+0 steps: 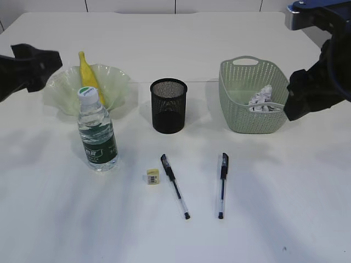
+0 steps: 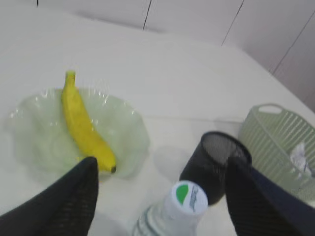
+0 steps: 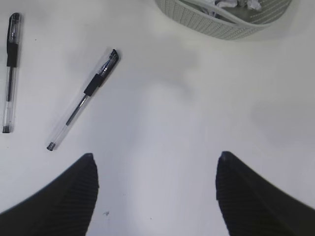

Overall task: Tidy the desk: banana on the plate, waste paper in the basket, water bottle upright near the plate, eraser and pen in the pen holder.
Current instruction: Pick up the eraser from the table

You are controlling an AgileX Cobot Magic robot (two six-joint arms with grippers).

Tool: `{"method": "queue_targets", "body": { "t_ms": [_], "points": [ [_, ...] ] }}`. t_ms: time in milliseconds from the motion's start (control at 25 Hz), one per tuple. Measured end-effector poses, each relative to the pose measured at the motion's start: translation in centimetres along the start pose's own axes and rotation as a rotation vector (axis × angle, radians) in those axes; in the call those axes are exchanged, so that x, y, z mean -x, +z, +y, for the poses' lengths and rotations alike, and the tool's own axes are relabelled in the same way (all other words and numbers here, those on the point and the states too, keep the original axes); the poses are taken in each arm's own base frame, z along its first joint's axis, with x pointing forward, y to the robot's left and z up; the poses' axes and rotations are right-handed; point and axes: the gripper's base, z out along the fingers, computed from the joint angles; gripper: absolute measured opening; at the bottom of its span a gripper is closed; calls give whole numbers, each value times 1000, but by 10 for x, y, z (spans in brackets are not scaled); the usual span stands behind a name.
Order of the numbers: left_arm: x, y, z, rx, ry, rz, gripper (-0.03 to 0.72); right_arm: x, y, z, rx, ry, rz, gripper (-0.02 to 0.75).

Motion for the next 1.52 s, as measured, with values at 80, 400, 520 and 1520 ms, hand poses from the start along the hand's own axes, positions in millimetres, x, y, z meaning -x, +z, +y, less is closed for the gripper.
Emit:
{"method": "queue_targets", "body": {
  "t_ms": [80, 400, 520, 1520],
  "points": [
    [0, -3, 4, 29, -12, 95, 571, 0, -1, 1, 12, 7, 0, 554],
    [18, -11, 37, 212, -107, 507, 569, 12, -18, 0, 14, 14, -50, 552],
    [23, -18, 48, 263, -135, 590, 569, 18, -27, 3, 20, 6, -69, 526],
    [8, -42, 65, 386, 67, 911, 521, 95, 97, 155, 213, -192, 204, 506]
  ]
}}
